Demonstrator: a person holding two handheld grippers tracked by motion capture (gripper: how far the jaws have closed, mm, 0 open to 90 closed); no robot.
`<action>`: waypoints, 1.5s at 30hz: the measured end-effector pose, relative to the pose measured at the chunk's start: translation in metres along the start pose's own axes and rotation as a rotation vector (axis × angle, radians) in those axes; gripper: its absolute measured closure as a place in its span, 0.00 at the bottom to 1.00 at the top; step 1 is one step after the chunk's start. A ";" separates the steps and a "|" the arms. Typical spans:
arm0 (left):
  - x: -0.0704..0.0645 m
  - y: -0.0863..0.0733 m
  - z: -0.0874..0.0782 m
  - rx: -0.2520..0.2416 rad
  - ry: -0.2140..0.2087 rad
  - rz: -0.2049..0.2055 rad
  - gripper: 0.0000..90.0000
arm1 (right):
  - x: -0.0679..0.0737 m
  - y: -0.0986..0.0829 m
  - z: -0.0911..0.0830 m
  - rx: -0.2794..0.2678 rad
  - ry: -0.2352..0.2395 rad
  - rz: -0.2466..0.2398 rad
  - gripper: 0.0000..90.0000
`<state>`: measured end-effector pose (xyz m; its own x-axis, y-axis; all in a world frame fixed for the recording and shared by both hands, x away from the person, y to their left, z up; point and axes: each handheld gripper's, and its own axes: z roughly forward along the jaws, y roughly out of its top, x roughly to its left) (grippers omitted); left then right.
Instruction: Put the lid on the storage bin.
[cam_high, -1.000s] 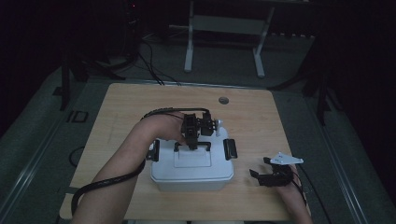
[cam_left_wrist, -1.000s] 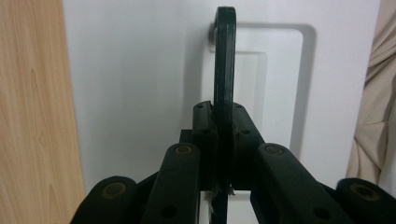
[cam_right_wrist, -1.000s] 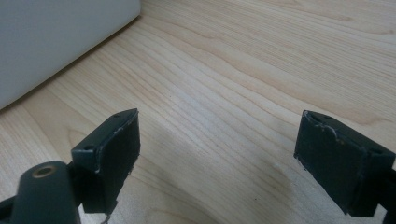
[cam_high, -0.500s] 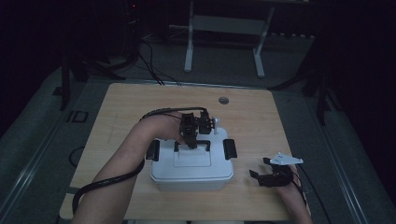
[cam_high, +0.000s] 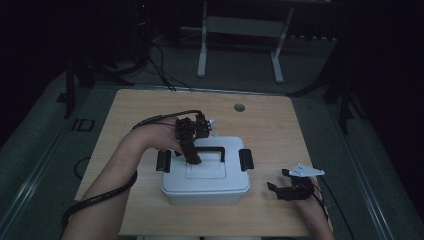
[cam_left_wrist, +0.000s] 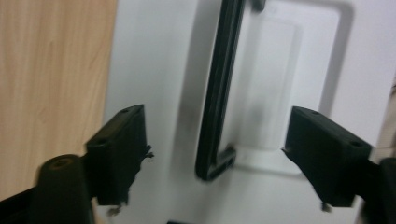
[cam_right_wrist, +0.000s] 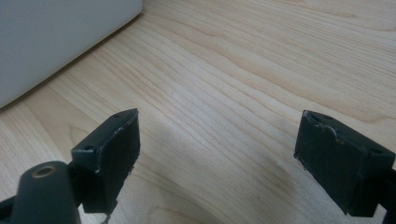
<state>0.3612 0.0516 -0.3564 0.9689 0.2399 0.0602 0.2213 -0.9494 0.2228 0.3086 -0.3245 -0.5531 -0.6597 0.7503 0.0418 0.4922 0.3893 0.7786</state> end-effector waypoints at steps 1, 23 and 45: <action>0.003 -0.008 -0.002 -0.015 0.006 -0.028 0.19 | 0.000 0.000 0.000 0.000 0.000 0.001 0.15; 0.011 -0.106 -0.010 -0.181 0.064 -0.138 0.15 | 0.000 -0.001 0.001 0.003 -0.006 0.010 0.15; 0.002 -0.182 0.000 -0.229 0.076 -0.239 0.15 | -0.002 -0.002 -0.001 -0.001 -0.006 0.024 0.15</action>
<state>0.3228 0.2244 -0.3972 0.8795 0.4732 0.0505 0.4025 -0.7963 0.4514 0.3084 -0.3268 -0.5543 -0.6442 0.7628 0.0570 0.5077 0.3706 0.7778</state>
